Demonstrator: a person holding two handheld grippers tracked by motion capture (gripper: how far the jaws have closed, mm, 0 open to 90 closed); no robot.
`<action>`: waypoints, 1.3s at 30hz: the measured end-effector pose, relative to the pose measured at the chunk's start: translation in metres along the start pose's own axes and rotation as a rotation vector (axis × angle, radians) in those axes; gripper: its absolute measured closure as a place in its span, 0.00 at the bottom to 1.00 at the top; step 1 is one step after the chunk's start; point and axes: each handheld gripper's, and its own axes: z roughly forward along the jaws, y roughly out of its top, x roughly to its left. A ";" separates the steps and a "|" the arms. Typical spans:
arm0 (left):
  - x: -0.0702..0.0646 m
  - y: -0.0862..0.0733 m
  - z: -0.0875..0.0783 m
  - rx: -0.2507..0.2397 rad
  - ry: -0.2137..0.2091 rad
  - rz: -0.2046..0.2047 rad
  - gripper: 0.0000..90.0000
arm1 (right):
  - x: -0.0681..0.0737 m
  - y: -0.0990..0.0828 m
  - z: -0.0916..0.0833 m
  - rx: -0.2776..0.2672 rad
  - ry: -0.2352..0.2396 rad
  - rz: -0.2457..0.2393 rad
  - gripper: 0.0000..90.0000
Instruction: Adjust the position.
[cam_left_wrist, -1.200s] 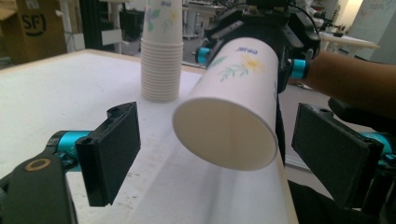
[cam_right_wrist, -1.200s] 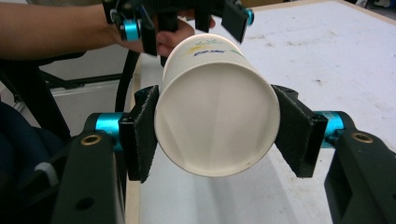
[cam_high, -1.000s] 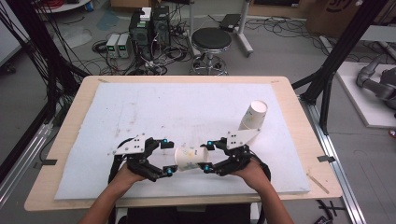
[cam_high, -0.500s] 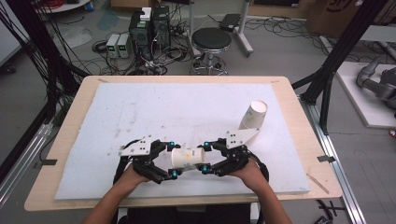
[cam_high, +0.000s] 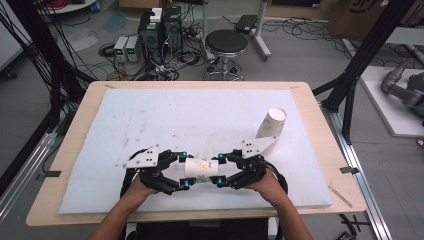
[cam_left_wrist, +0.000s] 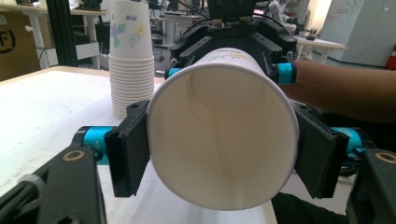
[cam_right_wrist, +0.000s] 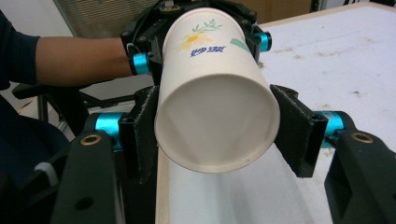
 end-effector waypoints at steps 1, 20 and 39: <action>0.000 0.001 0.000 0.004 0.000 0.001 0.33 | 0.000 0.000 0.000 0.002 0.004 0.001 0.42; 0.002 0.036 -0.004 0.388 0.097 0.030 0.34 | 0.010 0.008 0.014 0.151 -0.154 -0.063 0.21; 0.010 0.066 0.010 0.681 0.119 0.059 0.34 | 0.011 0.008 0.019 0.235 -0.242 -0.154 0.21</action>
